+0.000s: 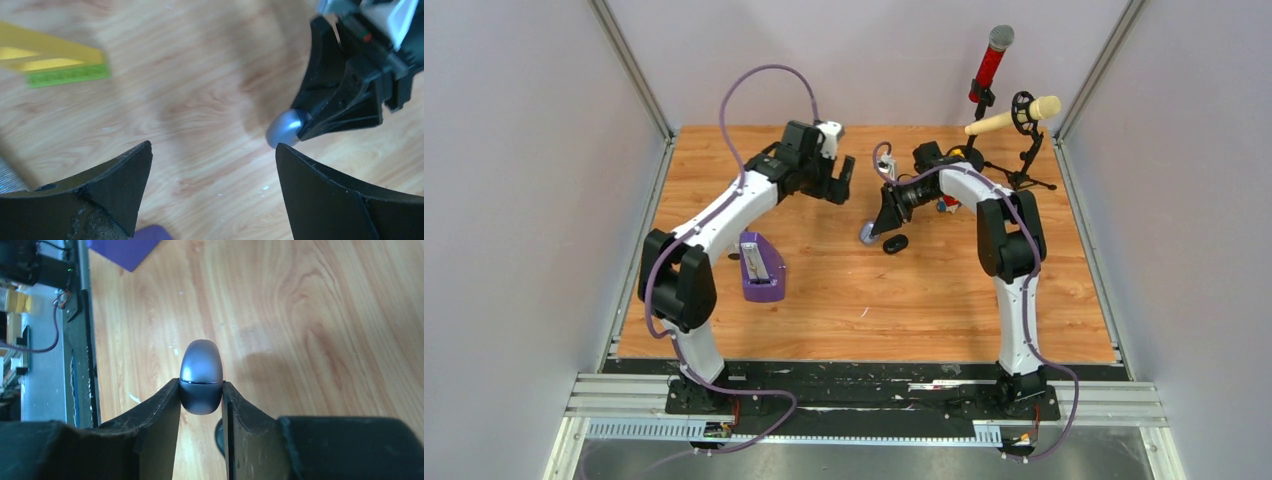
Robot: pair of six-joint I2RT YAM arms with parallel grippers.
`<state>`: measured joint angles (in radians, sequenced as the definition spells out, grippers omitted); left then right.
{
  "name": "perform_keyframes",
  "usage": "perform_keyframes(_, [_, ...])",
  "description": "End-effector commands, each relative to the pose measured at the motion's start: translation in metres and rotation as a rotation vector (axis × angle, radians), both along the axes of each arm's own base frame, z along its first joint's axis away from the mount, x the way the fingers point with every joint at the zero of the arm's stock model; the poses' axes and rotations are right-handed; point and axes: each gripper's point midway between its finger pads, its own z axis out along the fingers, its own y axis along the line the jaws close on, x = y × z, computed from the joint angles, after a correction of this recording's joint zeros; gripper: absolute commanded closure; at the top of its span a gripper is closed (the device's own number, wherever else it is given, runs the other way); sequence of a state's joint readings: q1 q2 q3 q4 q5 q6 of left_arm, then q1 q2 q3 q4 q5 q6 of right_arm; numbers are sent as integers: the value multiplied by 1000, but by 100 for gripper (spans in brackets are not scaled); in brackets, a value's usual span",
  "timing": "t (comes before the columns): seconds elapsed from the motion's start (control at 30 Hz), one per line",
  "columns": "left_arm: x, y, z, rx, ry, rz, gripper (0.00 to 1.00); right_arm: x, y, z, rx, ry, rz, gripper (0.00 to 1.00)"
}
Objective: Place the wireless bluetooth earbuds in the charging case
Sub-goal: Place the charging case at the center of the board.
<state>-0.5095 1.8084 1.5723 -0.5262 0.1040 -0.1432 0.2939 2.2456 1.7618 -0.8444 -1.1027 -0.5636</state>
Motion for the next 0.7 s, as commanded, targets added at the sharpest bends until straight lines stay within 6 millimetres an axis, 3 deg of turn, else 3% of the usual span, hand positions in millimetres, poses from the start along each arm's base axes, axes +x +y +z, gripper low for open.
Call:
perform_keyframes(0.0, [21, 40, 64, -59, -167, 103, 0, 26, 14, -23, -84, 53, -113, 97])
perform_keyframes(0.23, [9, 71, 119, -79, -291, 73, 0, 33, 19, -45, -157, 143, -194, 89])
perform_keyframes(0.43, [-16, 101, 155, -6, -425, 64, 0, 44, 6, -57, -272, 110, -288, 61])
perform_keyframes(0.57, [-34, 121, 163, 61, -453, 62, 0, 46, -10, -60, -367, 40, -330, 45])
perform_keyframes(0.67, [-52, 131, 166, 87, -441, 53, 0, 49, -19, -50, -409, -15, -358, 39])
